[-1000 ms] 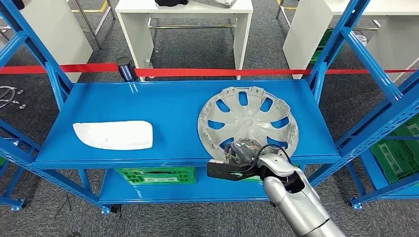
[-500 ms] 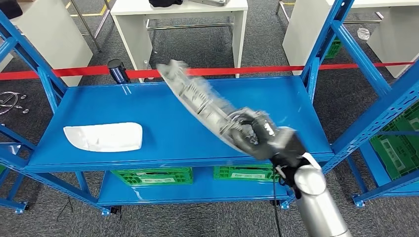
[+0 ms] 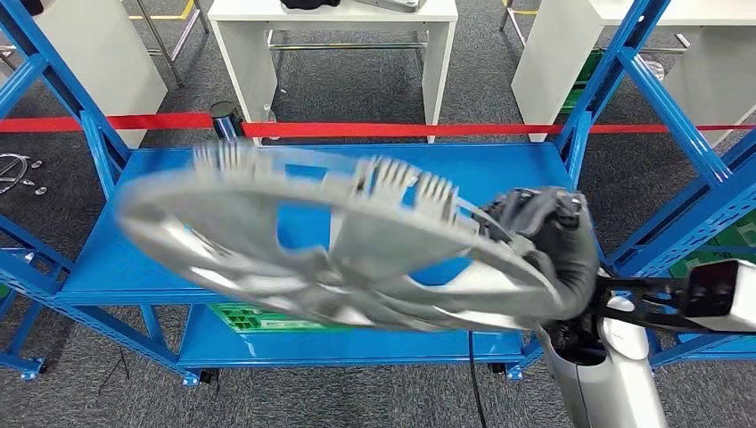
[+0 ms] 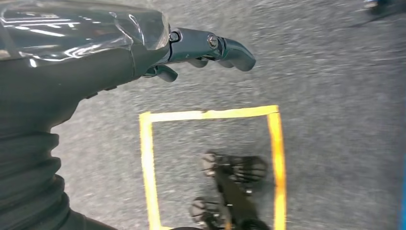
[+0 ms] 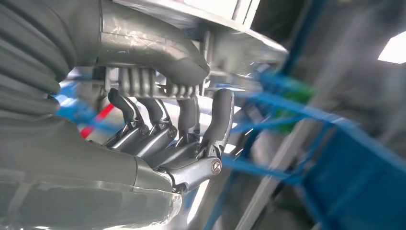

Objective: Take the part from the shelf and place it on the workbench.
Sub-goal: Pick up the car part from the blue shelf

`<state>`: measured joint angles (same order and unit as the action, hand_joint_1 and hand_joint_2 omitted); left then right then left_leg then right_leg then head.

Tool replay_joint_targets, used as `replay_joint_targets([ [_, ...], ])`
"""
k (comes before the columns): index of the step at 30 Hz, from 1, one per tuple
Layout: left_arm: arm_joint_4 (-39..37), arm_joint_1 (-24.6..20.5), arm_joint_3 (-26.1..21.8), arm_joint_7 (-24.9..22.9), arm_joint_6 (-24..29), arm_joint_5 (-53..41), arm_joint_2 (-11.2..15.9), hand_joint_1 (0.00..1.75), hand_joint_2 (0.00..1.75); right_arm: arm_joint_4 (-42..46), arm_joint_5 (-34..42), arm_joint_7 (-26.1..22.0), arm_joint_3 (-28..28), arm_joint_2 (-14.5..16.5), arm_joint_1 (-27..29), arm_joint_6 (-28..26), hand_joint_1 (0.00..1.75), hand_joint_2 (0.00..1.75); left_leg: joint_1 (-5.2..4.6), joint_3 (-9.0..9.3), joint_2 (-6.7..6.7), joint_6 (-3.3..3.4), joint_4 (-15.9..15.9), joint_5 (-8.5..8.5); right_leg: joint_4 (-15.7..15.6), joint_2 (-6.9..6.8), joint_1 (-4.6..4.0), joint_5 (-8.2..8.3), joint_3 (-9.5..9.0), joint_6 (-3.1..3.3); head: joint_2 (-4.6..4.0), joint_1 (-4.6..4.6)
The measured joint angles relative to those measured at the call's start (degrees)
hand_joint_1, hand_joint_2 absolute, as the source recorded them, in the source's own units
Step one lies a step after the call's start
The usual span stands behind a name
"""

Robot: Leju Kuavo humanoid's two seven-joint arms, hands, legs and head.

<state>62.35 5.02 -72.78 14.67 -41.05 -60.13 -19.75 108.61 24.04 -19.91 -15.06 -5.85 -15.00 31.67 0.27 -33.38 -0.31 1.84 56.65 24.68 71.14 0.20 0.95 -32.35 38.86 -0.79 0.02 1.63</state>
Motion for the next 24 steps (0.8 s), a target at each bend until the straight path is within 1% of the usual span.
replay_joint_targets([
  [1, 0.1, 0.2, 0.0, -0.7, 0.2, 0.2, -0.1, 0.00, 1.75, 0.3, 1.8, 0.3, 0.0, -0.1, 0.1, 1.0, 1.54, 1.75, 0.01, -0.11, -0.02, -0.09, 0.3, 0.05, -3.9, -0.03, 0.11, 1.42, -2.11, -0.48, 0.00, -0.02],
  [2, 0.3, 0.4, 0.0, -1.2, 0.3, 0.6, -0.1, 0.00, 1.75, 0.7, 3.2, 0.6, -0.1, -0.2, 0.1, 1.9, 1.54, 1.75, -0.13, -0.40, -0.04, -0.29, 0.7, 0.17, -7.7, -0.03, 0.15, 2.69, -4.20, -0.72, 0.00, -0.09],
  [3, 0.6, 0.7, 0.2, -1.8, 0.5, 1.1, -0.2, 0.00, 1.75, 1.3, 4.5, 0.9, -0.2, -0.2, 0.1, 2.6, 1.54, 1.75, -0.26, -0.77, -0.05, -0.55, 1.2, 0.26, -10.5, 0.00, 0.19, 3.62, -5.60, -0.67, 0.00, -0.11],
  [4, 0.8, 1.0, 0.5, -2.3, 0.7, 1.9, -0.2, 0.00, 1.75, 2.0, 5.7, 1.1, -0.3, -0.2, 0.2, 3.2, 1.54, 1.75, -0.38, -1.14, -0.06, -0.85, 1.7, 0.27, -11.9, 0.05, 0.16, 4.10, -6.22, -0.42, 0.00, -0.16],
  [5, 1.2, 1.5, 1.0, -2.9, 0.9, 2.9, -0.3, 0.00, 1.75, 3.0, 6.5, 1.6, -0.6, 0.0, 0.1, 3.8, 1.54, 1.75, -0.47, -1.44, -0.06, -1.17, 1.9, 0.21, -12.2, 0.13, 0.07, 4.27, -6.23, -0.06, 0.00, -0.18],
  [7, 1.9, 2.6, 2.4, -3.8, 1.2, 4.8, -0.3, 0.00, 1.75, 4.7, 7.0, 2.9, -1.2, 0.1, 0.1, 4.4, 1.54, 1.75, -0.27, -1.66, -0.06, -1.70, 2.1, 0.23, -12.1, 0.16, 0.14, 4.68, -5.90, 0.61, 0.00, -0.19],
  [8, 2.2, 3.0, 3.1, -4.1, 1.4, 5.5, -0.4, 0.00, 1.75, 5.4, 6.8, 3.5, -1.6, 0.1, 0.1, 4.6, 1.54, 1.75, -0.16, -1.88, -0.03, -2.00, 2.8, 1.03, -12.2, 0.11, 0.25, 4.91, -5.79, 0.96, 0.00, -0.13],
  [9, 2.5, 3.4, 3.6, -4.2, 1.5, 6.0, -0.4, 0.00, 1.75, 6.0, 6.5, 4.0, -1.9, 0.0, 0.1, 4.7, 1.54, 1.75, -0.04, -2.39, 0.01, -2.31, 4.4, 2.57, -12.2, 0.03, 0.38, 5.18, -5.63, 1.36, 0.00, -0.07],
  [10, 2.7, 3.7, 4.2, -4.2, 1.5, 6.3, -0.4, 0.00, 1.75, 6.5, 6.2, 4.2, -2.3, 0.0, 0.1, 4.9, 1.54, 1.75, 0.10, -3.29, 0.06, -2.64, 7.1, 4.83, -12.3, -0.08, 0.41, 5.43, -5.38, 1.68, 0.00, -0.01],
  [11, 2.9, 3.9, 4.7, -4.2, 1.6, 6.5, -0.5, 0.00, 1.75, 7.0, 5.8, 4.3, -2.7, 0.0, 0.2, 5.1, 1.54, 1.75, 0.21, -4.43, 0.10, -2.92, 10.7, 7.34, -12.2, -0.16, 0.36, 5.70, -5.04, 1.92, 0.00, 0.06],
  [12, 3.0, 4.1, 5.2, -4.0, 1.7, 6.6, -0.5, 0.00, 1.75, 7.5, 5.4, 4.2, -3.1, 0.0, 0.4, 5.3, 1.54, 1.75, 0.31, -5.46, 0.11, -3.10, 14.4, 9.43, -12.2, -0.25, 0.29, 5.99, -4.66, 2.08, 0.00, 0.06],
  [13, 3.1, 4.2, 5.7, -3.8, 1.7, 6.7, -0.5, 0.00, 1.75, 7.9, 5.1, 4.1, -3.5, 0.0, 0.6, 5.4, 1.54, 1.75, 0.37, -5.86, 0.13, -3.17, 16.8, 10.68, -12.2, -0.30, 0.20, 6.30, -4.24, 2.14, 0.00, 0.06],
  [14, 3.1, 4.3, 6.1, -3.5, 1.8, 6.6, -0.5, 0.00, 1.75, 8.3, 4.8, 4.0, -3.9, 0.0, 0.8, 5.5, 1.54, 1.75, 0.39, -5.26, 0.14, -3.14, 17.2, 10.89, -12.2, -0.32, 0.13, 6.64, -3.83, 2.13, 0.00, 0.06],
  [15, 3.2, 4.5, 6.5, -3.2, 1.9, 6.5, -0.6, 0.00, 1.75, 8.7, 4.6, 3.9, -4.2, -0.1, 1.0, 5.5, 1.54, 1.75, 0.37, -3.52, 0.15, -2.97, 15.4, 10.17, -12.2, -0.31, 0.04, 7.01, -3.44, 2.12, 0.00, 0.06],
  [16, 3.3, 4.5, 6.8, -2.7, 2.0, 6.2, -0.6, 0.00, 1.75, 9.1, 4.4, 3.8, -4.4, -0.1, 1.1, 5.4, 1.54, 1.75, 0.30, -0.75, 0.15, -2.64, 11.6, 8.87, -12.2, -0.28, -0.05, 7.38, -3.11, 2.06, 0.00, 0.07],
  [17, 3.4, 4.5, 7.0, -2.3, 2.0, 5.7, -0.5, 0.00, 1.75, 9.6, 4.2, 3.8, -4.6, -0.2, 1.1, 5.1, 1.54, 1.75, 0.14, 2.20, 0.15, -2.22, 7.2, 7.90, -12.2, -0.26, -0.10, 7.76, -2.85, 1.95, 0.00, 0.06],
  [18, 3.6, 4.5, 7.2, -1.8, 2.0, 5.2, -0.6, 0.00, 1.75, 10.1, 4.1, 3.8, -4.8, -0.2, 1.1, 4.8, 1.54, 1.75, -0.07, 4.45, 0.18, -1.85, 3.6, 7.02, -12.3, -0.27, -0.20, 8.13, -2.66, 1.75, 0.00, 0.03],
  [19, 3.7, 4.4, 7.3, -1.4, 2.0, 4.7, -0.6, 0.00, 1.75, 10.6, 4.0, 3.8, -4.9, -0.3, 1.1, 4.4, 1.54, 1.75, -0.35, 5.82, 0.20, -1.52, 1.4, 6.55, -12.3, -0.30, -0.18, 8.48, -2.53, 1.42, 0.00, 0.05],
  [20, 3.8, 4.5, 7.3, -0.9, 1.8, 4.1, -0.6, 0.00, 1.75, 11.1, 4.0, 3.8, -5.0, -0.3, 1.0, 4.1, 1.54, 1.75, -0.62, 6.16, 0.22, -1.29, 0.5, 6.40, -12.4, -0.37, -0.10, 8.85, -2.45, 1.06, 0.00, 0.04],
  [21, 3.9, 4.5, 7.4, -0.5, 1.7, 3.4, -0.6, 0.00, 1.75, 11.5, 3.9, 3.8, -5.0, -0.4, 1.0, 3.9, 1.54, 1.75, -0.83, 5.82, 0.24, -1.06, 0.5, 5.87, -12.6, -0.42, -0.04, 9.30, -2.43, 0.65, 0.00, 0.04],
  [22, 4.0, 4.6, 7.4, -0.1, 1.5, 2.8, -0.6, 0.00, 1.75, 11.9, 3.8, 3.8, -5.1, -0.5, 1.1, 3.7, 1.54, 1.75, -0.79, 5.68, 0.29, -0.75, 0.1, 5.19, -12.7, -0.47, 0.00, 9.61, -2.26, 0.36, 0.00, 0.04],
  [23, 4.1, 4.7, 7.4, 0.3, 1.2, 2.1, -0.6, 0.00, 1.75, 12.3, 3.7, 3.8, -5.1, -0.7, 1.2, 3.5, 1.54, 1.75, -0.73, 5.38, 0.41, -0.44, -0.5, 4.30, -12.6, -0.43, -0.07, 9.33, -1.92, 0.24, 0.00, -0.02],
  [24, 4.3, 4.7, 7.5, 0.7, 1.0, 1.6, -0.7, 0.00, 1.75, 12.8, 3.6, 3.9, -5.1, -0.9, 1.2, 3.4, 1.54, 1.75, -0.61, 4.91, 0.54, -0.05, -1.1, 3.28, -11.6, -0.38, -0.18, 8.10, -1.32, 0.37, 0.00, -0.12],
])
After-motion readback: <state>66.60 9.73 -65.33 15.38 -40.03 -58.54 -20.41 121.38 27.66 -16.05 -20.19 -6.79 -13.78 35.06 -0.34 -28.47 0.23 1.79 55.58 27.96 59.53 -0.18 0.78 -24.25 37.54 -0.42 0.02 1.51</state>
